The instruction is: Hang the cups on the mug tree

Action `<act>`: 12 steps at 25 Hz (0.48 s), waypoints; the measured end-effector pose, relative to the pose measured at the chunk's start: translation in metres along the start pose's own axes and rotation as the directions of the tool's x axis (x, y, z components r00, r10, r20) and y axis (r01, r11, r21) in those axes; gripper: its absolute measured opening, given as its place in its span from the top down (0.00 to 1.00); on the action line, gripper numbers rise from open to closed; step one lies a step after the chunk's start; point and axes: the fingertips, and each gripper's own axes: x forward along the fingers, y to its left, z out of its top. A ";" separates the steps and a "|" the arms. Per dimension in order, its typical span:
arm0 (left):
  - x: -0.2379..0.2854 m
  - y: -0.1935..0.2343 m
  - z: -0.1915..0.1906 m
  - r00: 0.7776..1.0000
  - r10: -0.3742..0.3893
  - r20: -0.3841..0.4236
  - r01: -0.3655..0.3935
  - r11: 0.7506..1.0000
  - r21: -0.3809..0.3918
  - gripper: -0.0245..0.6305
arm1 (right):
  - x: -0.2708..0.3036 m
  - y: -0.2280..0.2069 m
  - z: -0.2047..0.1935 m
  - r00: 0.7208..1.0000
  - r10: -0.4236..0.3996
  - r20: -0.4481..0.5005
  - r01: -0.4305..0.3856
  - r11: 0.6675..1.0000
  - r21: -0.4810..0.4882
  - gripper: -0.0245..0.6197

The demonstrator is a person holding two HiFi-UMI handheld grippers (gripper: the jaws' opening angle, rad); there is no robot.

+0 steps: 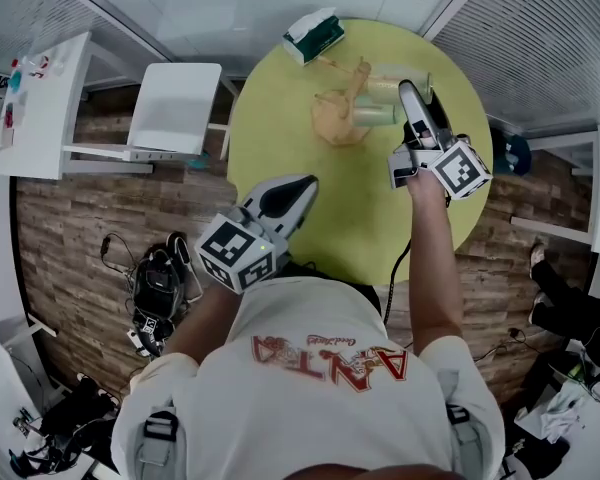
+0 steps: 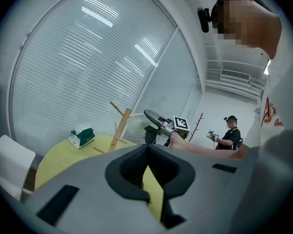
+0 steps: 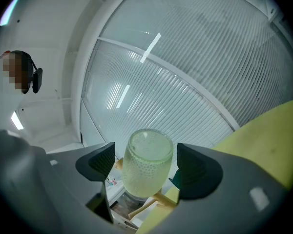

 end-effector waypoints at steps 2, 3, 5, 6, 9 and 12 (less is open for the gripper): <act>0.001 -0.002 0.002 1.000 -0.016 -0.001 0.016 1.000 0.007 0.95 | -0.010 -0.002 0.006 1.000 -0.022 0.013 0.022 1.000 -0.001 0.39; 0.003 -0.005 0.004 1.000 -0.025 -0.001 0.025 1.000 0.013 0.95 | -0.016 -0.002 0.009 0.999 -0.026 0.021 0.026 1.000 -0.002 0.39; 0.008 -0.010 0.009 0.999 -0.046 0.000 0.046 0.998 0.033 0.95 | -0.030 -0.004 0.018 0.998 -0.031 0.045 0.031 0.999 0.011 0.39; 0.010 -0.012 0.012 0.998 -0.056 0.000 0.056 0.997 0.045 0.95 | -0.038 -0.006 0.022 0.997 -0.042 0.059 0.041 0.999 0.022 0.39; 0.015 -0.017 0.022 0.996 -0.086 0.000 0.086 0.993 0.077 0.95 | -0.069 -0.010 0.029 0.990 -0.093 0.101 0.091 0.995 0.030 0.40; 0.017 -0.021 0.030 0.994 -0.107 -0.001 0.107 0.989 0.101 0.95 | -0.101 -0.003 0.033 0.982 -0.128 0.141 0.126 0.992 0.024 0.43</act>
